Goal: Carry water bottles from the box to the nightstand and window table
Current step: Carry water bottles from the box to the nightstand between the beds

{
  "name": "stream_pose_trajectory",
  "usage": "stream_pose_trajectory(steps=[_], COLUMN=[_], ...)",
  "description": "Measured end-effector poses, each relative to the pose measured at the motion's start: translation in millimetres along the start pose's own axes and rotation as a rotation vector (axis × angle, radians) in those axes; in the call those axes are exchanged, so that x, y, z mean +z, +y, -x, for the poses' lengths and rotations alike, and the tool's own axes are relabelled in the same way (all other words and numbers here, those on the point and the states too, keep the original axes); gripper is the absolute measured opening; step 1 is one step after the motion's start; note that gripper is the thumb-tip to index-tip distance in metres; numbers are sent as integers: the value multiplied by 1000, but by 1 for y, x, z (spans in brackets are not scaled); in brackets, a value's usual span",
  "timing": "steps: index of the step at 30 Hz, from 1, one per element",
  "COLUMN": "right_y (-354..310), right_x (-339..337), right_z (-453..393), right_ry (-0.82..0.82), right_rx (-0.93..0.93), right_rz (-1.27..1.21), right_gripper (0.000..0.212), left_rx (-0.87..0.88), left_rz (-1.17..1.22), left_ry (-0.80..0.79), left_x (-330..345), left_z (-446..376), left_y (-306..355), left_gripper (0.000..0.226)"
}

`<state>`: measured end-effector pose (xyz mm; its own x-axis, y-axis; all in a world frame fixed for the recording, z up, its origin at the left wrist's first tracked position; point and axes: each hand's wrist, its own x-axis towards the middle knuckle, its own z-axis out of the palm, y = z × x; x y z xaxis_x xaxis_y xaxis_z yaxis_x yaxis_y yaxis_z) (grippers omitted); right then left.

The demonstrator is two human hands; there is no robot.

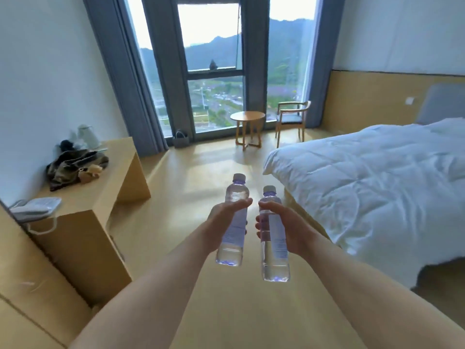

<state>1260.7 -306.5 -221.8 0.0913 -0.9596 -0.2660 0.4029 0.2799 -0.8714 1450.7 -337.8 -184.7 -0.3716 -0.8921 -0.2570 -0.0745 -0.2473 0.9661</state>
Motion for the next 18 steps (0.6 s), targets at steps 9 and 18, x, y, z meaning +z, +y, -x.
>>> stream_pose_trajectory(steps=[9, 18], right_y=[-88, -120], right_x=[-221, -384], right_z=[93, 188], right_ry=[342, 805], right_rx=[-172, -242], right_rz=[-134, -220], right_gripper=[21, 36], left_rx=[31, -106], left_rz=[-86, -202], left_ry=[-376, -759], left_x=[259, 483], left_z=[-100, -167], left_y=[22, 2], left_gripper=[30, 44])
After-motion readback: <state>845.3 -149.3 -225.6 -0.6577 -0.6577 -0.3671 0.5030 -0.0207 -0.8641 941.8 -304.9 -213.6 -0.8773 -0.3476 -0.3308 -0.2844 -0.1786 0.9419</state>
